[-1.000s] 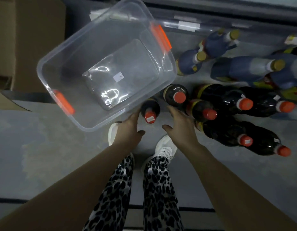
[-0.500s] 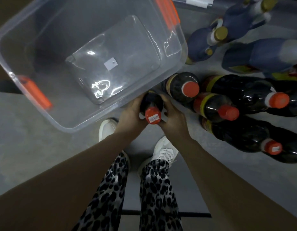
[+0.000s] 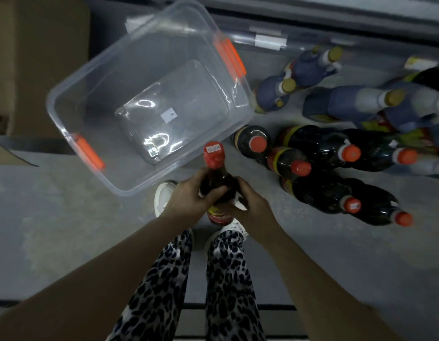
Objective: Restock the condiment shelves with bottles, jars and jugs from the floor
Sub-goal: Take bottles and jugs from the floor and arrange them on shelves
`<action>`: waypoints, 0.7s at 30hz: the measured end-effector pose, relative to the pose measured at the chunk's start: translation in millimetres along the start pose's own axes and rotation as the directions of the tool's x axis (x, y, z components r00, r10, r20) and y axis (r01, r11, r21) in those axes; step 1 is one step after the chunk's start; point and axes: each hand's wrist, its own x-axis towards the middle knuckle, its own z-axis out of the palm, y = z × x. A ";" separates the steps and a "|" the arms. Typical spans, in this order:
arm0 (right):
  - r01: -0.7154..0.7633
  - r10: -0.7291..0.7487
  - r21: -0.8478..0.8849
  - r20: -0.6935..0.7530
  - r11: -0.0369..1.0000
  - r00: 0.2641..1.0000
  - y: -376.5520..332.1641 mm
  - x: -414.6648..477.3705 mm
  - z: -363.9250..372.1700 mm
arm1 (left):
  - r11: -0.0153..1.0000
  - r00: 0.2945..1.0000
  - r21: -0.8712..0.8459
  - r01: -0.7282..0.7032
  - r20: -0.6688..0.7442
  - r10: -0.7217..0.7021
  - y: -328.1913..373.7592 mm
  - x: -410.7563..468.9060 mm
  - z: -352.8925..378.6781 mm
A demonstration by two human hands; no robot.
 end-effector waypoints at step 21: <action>0.180 -0.157 0.262 -0.108 0.948 0.982 -261.9 -169.2 -80.8 | 0.937 0.977 -0.350 -0.013 0.195 0.087 298.0 -124.7 -184.7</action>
